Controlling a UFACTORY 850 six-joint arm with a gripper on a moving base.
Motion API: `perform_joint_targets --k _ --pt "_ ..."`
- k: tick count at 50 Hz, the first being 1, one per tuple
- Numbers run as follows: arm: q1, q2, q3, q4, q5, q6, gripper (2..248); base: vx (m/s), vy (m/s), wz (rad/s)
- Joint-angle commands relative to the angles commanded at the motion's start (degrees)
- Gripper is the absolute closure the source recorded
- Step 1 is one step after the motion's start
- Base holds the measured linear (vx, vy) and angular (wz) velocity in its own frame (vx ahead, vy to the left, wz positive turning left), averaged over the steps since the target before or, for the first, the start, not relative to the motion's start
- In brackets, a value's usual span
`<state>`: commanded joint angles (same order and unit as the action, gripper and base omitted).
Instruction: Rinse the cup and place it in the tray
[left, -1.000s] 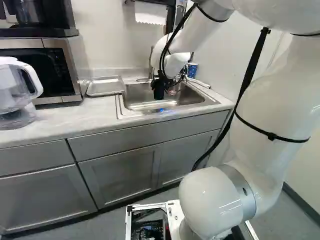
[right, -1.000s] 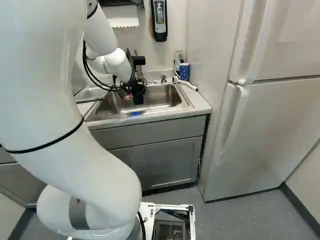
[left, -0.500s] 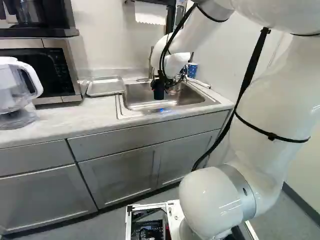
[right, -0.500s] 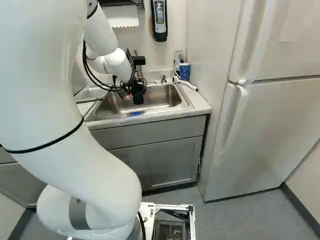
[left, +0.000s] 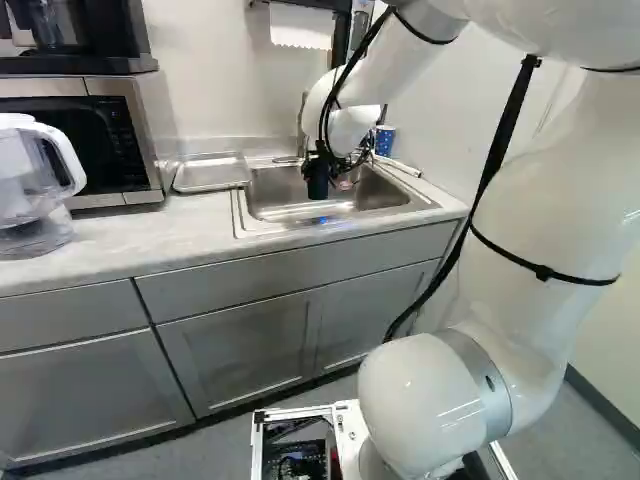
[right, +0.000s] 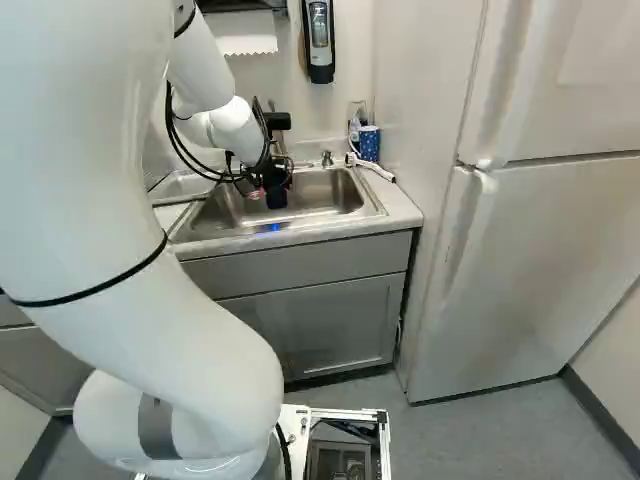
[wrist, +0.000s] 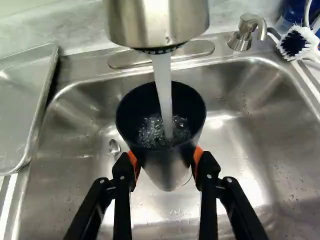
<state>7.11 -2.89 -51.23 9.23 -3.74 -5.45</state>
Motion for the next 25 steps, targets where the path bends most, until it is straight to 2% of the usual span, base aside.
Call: perform_joint_targets --k 25 --pt "0.0 0.0 0.0 0.0 0.0 0.0 129 0.000 0.000 0.000"
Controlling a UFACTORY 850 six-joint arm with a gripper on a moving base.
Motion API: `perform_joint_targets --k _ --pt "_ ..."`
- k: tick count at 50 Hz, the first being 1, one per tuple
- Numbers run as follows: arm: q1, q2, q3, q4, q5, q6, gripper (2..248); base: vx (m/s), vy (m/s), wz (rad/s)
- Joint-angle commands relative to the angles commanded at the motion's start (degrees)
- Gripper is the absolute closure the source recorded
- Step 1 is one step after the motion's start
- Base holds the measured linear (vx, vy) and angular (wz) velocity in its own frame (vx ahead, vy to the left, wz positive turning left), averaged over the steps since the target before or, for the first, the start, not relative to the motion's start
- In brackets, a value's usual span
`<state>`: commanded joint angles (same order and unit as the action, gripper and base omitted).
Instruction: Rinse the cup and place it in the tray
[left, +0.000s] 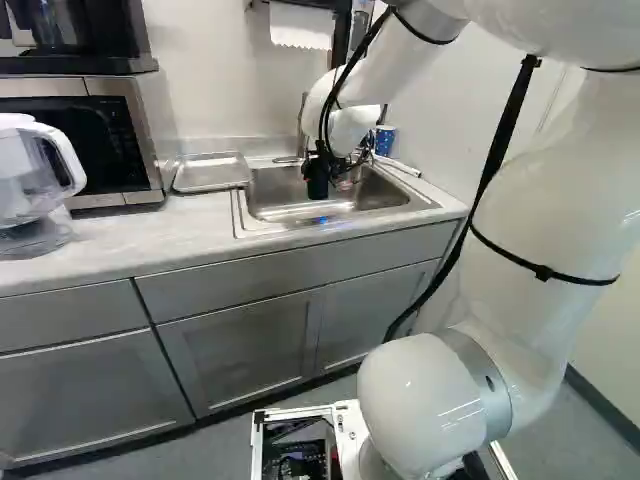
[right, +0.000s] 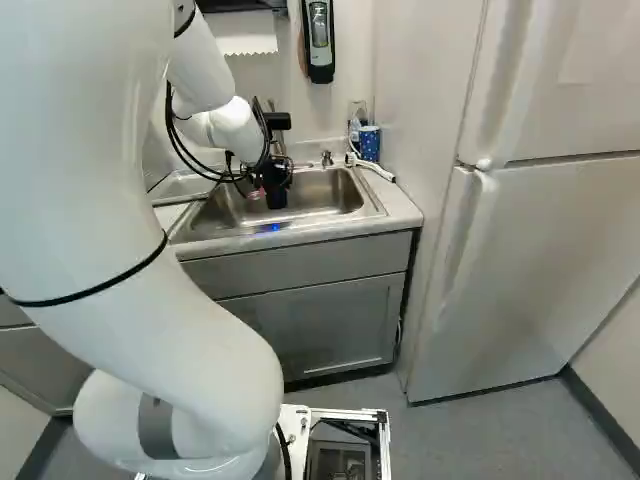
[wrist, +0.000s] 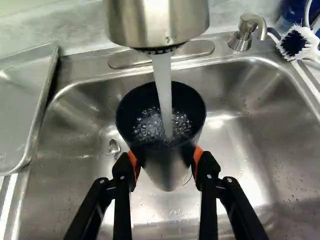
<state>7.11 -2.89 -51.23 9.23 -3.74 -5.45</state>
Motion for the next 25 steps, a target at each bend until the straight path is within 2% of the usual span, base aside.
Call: perform_joint_targets --k 25 --pt "0.0 0.0 0.0 0.0 0.0 0.0 129 0.000 0.000 0.000"
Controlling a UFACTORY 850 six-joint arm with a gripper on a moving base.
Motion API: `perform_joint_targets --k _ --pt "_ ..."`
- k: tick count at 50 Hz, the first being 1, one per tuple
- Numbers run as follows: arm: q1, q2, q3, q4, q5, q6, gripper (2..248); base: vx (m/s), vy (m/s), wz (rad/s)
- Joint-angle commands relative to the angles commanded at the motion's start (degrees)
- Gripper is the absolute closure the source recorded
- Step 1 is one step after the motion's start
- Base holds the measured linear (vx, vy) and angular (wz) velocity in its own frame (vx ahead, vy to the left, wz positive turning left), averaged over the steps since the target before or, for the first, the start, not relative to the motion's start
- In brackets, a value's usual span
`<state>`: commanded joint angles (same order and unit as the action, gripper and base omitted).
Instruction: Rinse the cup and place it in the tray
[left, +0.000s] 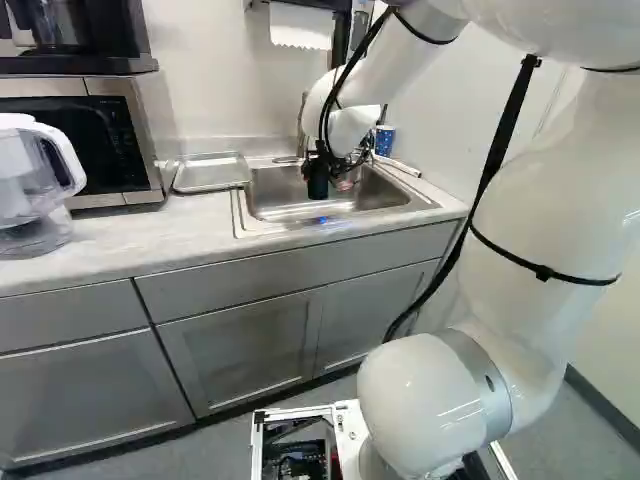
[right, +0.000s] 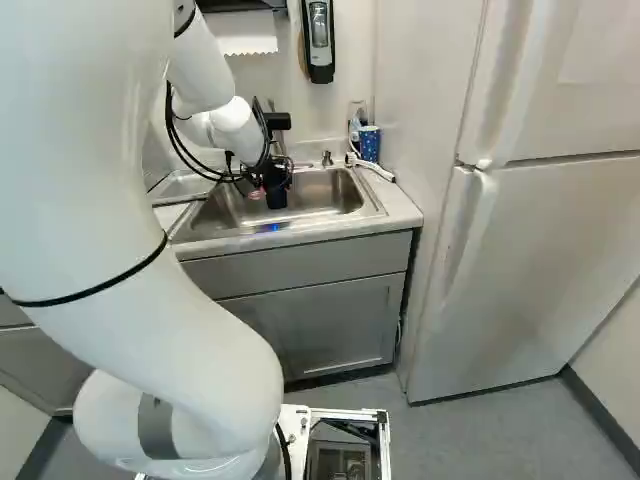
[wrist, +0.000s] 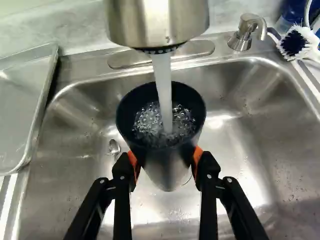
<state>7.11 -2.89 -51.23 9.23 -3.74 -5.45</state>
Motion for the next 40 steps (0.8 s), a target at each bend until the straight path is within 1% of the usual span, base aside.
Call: perform_joint_targets --k 40 --pt "0.1 0.0 0.0 0.0 0.0 0.0 129 0.000 0.000 0.000"
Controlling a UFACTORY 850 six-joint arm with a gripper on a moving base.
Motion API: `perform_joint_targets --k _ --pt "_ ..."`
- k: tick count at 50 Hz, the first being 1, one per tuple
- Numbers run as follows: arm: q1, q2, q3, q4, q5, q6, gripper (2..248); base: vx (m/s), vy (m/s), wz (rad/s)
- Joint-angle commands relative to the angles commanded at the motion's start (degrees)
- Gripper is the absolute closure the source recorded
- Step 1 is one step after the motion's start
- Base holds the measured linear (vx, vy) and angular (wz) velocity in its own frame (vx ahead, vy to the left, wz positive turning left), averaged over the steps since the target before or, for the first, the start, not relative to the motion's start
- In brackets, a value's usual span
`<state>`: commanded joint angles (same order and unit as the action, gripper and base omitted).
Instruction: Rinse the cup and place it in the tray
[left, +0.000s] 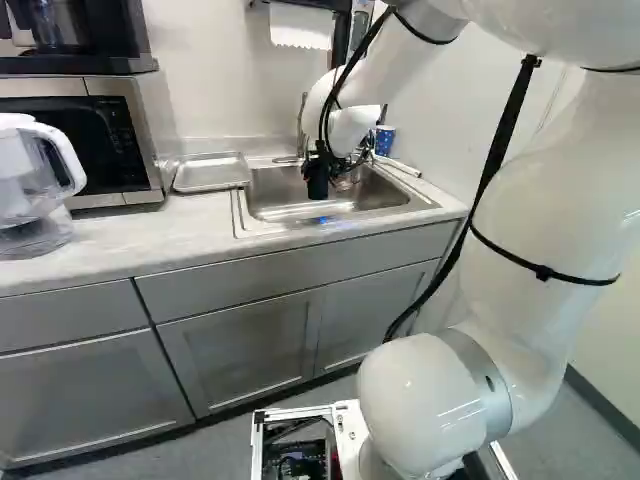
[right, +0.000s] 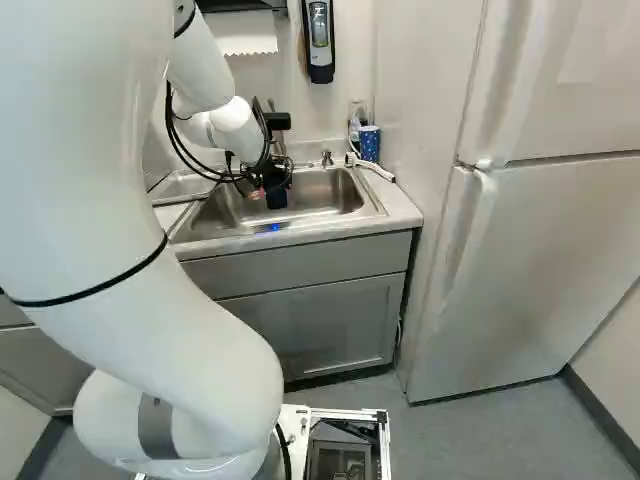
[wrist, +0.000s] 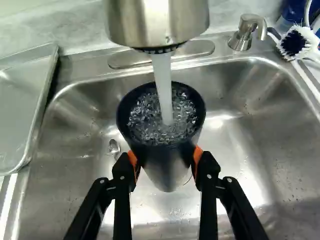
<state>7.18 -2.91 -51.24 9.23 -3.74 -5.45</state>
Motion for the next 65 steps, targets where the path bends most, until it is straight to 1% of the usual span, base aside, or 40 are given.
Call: perform_joint_targets --k 9,34,58,65 --pt "1.2 0.1 0.1 0.0 0.0 0.0 129 0.000 0.000 0.000" --pt "6.0 0.8 0.8 0.0 0.0 0.0 129 0.000 0.000 0.000" --pt "10.7 3.7 0.8 0.0 0.0 0.0 129 0.000 0.000 0.000" --pt "11.6 4.1 0.2 0.0 0.0 0.0 129 0.000 0.000 0.000"
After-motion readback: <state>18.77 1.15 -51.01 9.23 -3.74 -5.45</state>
